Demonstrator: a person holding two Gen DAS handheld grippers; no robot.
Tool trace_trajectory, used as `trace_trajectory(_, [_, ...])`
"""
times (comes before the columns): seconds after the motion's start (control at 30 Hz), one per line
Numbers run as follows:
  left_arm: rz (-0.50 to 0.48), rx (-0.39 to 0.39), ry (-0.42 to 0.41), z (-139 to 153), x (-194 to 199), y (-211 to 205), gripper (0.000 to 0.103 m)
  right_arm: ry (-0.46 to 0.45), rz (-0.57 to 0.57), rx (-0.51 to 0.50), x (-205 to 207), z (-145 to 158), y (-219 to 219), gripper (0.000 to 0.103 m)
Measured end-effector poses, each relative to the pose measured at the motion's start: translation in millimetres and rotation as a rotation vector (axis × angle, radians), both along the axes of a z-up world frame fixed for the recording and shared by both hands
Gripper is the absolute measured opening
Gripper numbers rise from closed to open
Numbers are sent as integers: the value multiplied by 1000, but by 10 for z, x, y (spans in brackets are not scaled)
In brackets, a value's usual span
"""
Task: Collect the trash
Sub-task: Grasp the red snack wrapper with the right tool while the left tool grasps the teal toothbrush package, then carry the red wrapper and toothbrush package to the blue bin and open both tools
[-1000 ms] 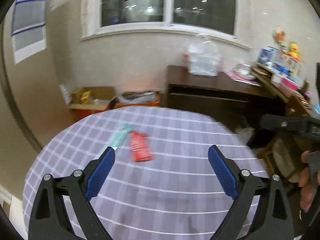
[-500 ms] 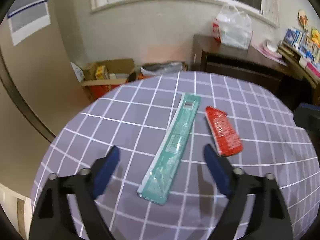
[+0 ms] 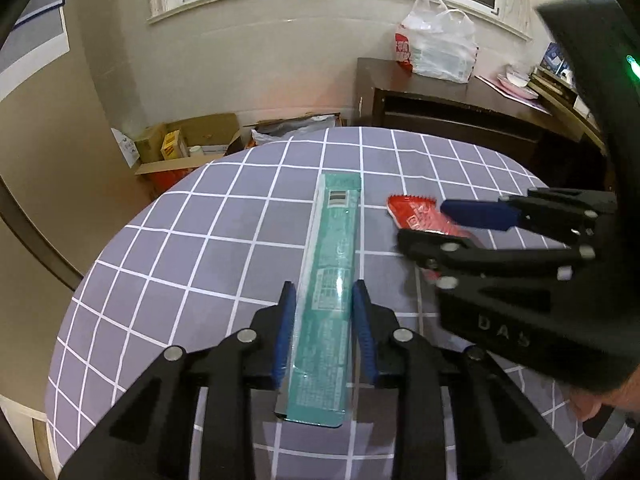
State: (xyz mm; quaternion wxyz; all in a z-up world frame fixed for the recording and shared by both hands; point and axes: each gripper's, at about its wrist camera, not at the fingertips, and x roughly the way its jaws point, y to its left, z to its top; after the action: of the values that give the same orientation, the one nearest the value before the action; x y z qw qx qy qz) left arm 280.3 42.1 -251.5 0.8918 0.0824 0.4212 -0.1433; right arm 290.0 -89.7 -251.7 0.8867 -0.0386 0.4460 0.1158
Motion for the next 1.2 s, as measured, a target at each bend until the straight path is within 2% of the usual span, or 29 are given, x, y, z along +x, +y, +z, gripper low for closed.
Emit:
trace_trajectory(0.1, [-6, 22, -3, 2, 47, -60, 30, 12, -14, 63, -108, 28, -150, 28])
trace_trajectory(0.17, [7, 0, 8, 13, 79, -67, 27, -3, -34, 71, -190, 71, -256, 28])
trace_trajectory(0.27, [45, -70, 44, 31, 73, -14, 26, -15, -57, 143, -393, 207, -513, 28])
trace_trajectory(0.33, [56, -111, 57, 33, 4, 5, 26, -31, -73, 160, -526, 294, -644, 28])
trace_trajectory(0.63, [82, -168, 40, 95, -506, -52, 26, -79, -119, 218, -980, 588, -1096, 28])
trace_trajectory(0.87, [50, -189, -25, 398, -927, -302, 26, -126, -150, 279, -1287, 781, -1413, 28])
trace_trajectory(1.2, [-90, -238, -131, 960, -1399, -1028, 26, -242, -232, 316, -1802, 1205, -2112, 28])
